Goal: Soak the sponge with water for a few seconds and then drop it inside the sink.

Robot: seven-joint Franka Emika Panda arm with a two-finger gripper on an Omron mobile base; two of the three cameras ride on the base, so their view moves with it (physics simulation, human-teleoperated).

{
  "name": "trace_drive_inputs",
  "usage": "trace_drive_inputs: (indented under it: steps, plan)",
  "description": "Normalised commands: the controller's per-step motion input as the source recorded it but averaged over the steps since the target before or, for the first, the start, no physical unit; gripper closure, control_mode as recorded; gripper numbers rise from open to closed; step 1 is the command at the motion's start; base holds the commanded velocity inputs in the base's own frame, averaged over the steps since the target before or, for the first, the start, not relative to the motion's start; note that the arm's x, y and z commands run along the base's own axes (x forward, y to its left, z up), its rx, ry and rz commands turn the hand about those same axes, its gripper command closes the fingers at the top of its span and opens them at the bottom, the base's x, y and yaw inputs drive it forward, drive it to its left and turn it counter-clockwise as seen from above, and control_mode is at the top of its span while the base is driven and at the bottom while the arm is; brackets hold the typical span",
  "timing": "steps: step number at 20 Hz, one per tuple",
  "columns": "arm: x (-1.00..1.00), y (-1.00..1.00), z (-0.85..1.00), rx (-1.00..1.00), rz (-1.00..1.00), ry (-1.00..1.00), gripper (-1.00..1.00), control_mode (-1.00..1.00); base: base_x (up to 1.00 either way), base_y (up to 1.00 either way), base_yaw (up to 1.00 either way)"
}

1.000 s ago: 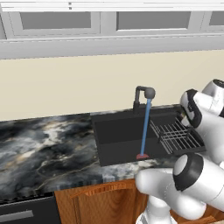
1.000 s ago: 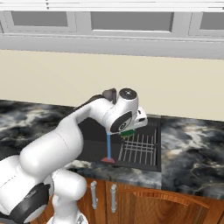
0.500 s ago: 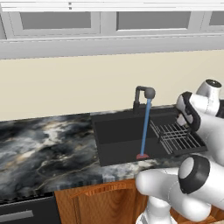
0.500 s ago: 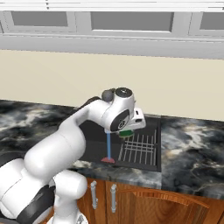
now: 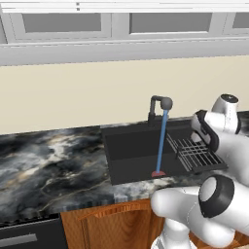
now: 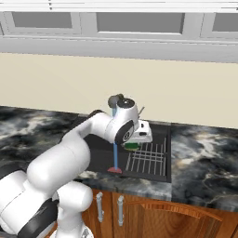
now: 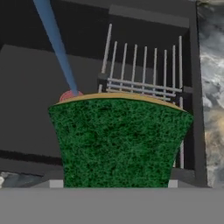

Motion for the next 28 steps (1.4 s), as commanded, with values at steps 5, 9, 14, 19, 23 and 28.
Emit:
trace_drive_inputs:
  steps: [5, 9, 14, 19, 23, 28]
  plan:
    - [0.01, 0.32, 0.0, -0.04, -0.18, 0.0, 1.0, -1.0, 0.0, 0.0, 0.0]
    - [0.0, 0.41, 0.0, -0.05, -0.2, 0.0, 1.0, -1.0, 0.0, 0.0, 0.0]
    - [0.0, 0.23, -0.14, -0.03, -0.28, 0.0, 1.0, -1.0, 0.0, 0.0, 0.0]
    - [0.02, 0.19, -0.14, -0.03, -0.32, 0.0, 1.0, -1.0, 0.0, 0.0, 0.0]
    - [0.17, 0.27, -0.03, -0.06, -0.33, 0.0, 1.0, -1.0, 0.0, 0.0, 0.0]
    - [0.22, 0.38, -0.03, -0.09, -0.32, -0.02, 1.0, -1.0, 0.0, 0.0, 0.0]
